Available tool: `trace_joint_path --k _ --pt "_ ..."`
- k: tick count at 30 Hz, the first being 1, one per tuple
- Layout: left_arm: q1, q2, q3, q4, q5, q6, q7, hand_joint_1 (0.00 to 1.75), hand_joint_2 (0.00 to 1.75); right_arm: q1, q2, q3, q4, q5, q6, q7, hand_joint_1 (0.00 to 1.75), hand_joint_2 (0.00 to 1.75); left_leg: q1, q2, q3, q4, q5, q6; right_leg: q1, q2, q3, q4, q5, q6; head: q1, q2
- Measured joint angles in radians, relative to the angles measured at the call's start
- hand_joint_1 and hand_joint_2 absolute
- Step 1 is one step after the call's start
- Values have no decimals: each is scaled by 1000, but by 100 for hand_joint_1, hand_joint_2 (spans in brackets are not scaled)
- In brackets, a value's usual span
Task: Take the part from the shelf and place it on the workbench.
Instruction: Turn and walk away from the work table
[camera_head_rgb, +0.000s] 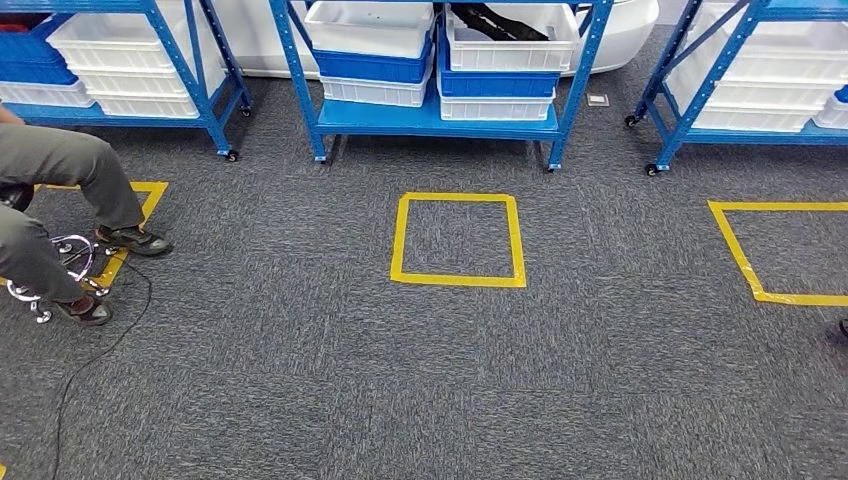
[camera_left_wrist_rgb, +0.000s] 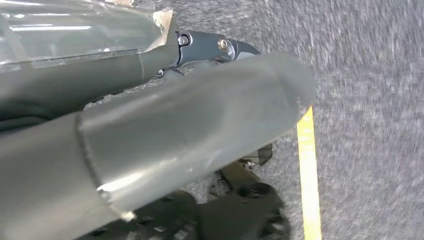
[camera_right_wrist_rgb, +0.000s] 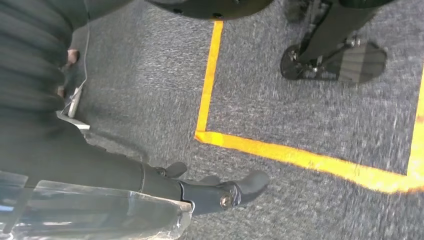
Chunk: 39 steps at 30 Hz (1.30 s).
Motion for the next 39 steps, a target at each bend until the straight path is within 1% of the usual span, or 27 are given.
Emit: trace_joint_path --k 1,2,3,4,6,7,9,12,14,16,17,18,19,20,21,22,23,24,26,28,30,32,33,34,35,37,39 --pt "2 0 0 0 0 0 0 0 0 -2 0 1 0 0 1 2 0 0 0 -14 -30 65 -30 -2 1 8 -1 0 1 -3 0 0" --pt "5 0 0 0 0 -1 1 0 0 -2 0 2 0 0 2 6 0 0 0 -20 -55 114 -44 -2 2 16 -1 0 1 -4 0 0" --pt "6 0 0 0 0 -1 1 0 0 -1 0 2 0 0 3 10 0 0 1 -22 -66 131 -39 -2 3 23 0 1 1 -4 0 0" --pt "7 1 0 0 0 -2 1 0 0 1 0 3 0 0 4 14 0 0 1 -23 -62 116 -17 -1 3 30 1 1 1 -4 0 0" --pt "7 3 0 0 0 -1 0 0 0 1 1 4 0 0 4 17 0 0 3 -24 -10 -5 56 5 3 40 5 1 -1 -2 0 0" --pt "6 4 0 0 0 1 -2 0 0 0 2 4 0 -1 4 18 0 0 3 -26 18 -69 79 9 7 44 4 2 -4 1 0 0" --pt "3 4 0 0 -1 5 -9 0 0 -1 3 4 0 -2 7 20 0 0 0 -28 47 -138 87 21 13 48 4 2 -8 12 1 0" --pt "1 3 0 -1 -2 13 -17 0 0 -1 1 4 0 -3 14 20 0 0 -2 -26 54 -150 84 47 17 47 10 24 -10 30 2 0" --pt "1 3 0 -1 -2 19 -17 0 0 -2 1 4 0 -3 15 21 0 0 -2 -21 65 -152 88 60 14 42 -18 83 -44 31 3 0" --pt "0 5 0 -1 -2 21 -17 0 0 -2 1 5 0 -3 16 22 0 0 -3 -17 68 -152 87 64 11 40 -85 205 -99 30 4 0" --pt "0 5 0 -1 -2 22 -16 0 0 0 1 5 0 -3 16 23 0 0 -3 -17 69 -152 86 63 9 40 -118 260 -118 32 4 0" --pt "0 5 0 -1 -2 22 -16 0 0 1 0 5 0 -3 16 24 0 0 -3 -17 70 -151 83 62 8 39 -138 287 -124 38 4 0" --pt "0 5 0 -1 -2 22 -14 0 0 3 0 5 0 -3 16 24 0 0 -3 -17 74 -151 80 60 7 39 -140 275 -111 45 4 0" --pt "1 4 0 0 -2 22 -13 0 0 3 -1 5 0 -3 16 25 0 0 -2 -17 79 -151 75 57 5 38 -124 227 -83 55 4 0" --pt "1 3 1 0 -2 22 -12 0 0 4 -2 5 0 -3 16 26 0 0 -1 -17 84 -151 70 53 3 34 -98 155 -46 63 5 0" --pt "1 2 0 0 -2 22 -11 0 0 4 -2 5 0 -3 17 26 0 0 -1 -17 92 -150 64 47 3 30 -76 93 -20 64 5 0" --pt "1 2 0 0 -2 22 -11 0 0 3 -3 5 0 -3 17 26 0 0 -2 -16 97 -150 59 41 6 26 -61 50 -4 57 6 0" --pt "0 2 0 0 -2 22 -11 0 0 3 -3 5 0 -3 18 26 0 0 -3 -16 100 -150 55 34 9 23 -54 29 5 46 5 0" --pt "-1 2 0 0 -2 24 -10 0 0 4 -3 5 0 -4 18 27 0 0 -4 -15 105 -145 50 24 12 24 -51 29 7 23 2 0" --pt "-3 3 0 -1 -3 26 -10 0 0 5 -2 5 0 -5 18 28 0 0 -1 -15 104 -123 39 16 6 27 -40 25 10 11 0 0" --pt "-6 3 0 -1 -5 27 -10 0 0 2 -2 5 0 -6 19 28 0 0 3 -17 61 -40 0 8 5 28 -29 22 7 1 -2 0" --pt "-6 2 0 -1 -9 28 -10 0 0 1 -3 5 0 -8 21 28 0 0 3 -18 -16 83 -49 2 10 29 -27 22 3 -7 -3 0" --pt "-5 2 0 -1 -10 28 -10 0 0 1 -2 5 0 -9 21 28 0 0 3 -18 -46 120 -57 1 12 29 -25 22 2 -10 -3 0" --pt "-4 3 0 -1 -11 29 -10 0 0 2 -2 5 0 -11 22 28 0 0 3 -18 -61 125 -46 1 14 30 -22 22 0 -12 -3 0" --pt "-4 3 0 -1 -11 29 -10 0 0 3 -2 5 0 -12 22 28 0 0 3 -18 -58 95 -16 4 16 31 -18 22 -2 -14 -3 0" --pt "-5 6 0 -1 -12 29 -9 0 0 3 0 5 1 -13 22 27 0 0 -1 -20 -16 -29 65 17 20 34 -12 22 -3 -15 -2 0" --pt "-7 8 0 -1 -14 29 -9 0 0 1 3 5 1 -13 22 26 0 0 -10 -24 9 -104 74 32 24 38 -11 22 -5 -12 -2 0"
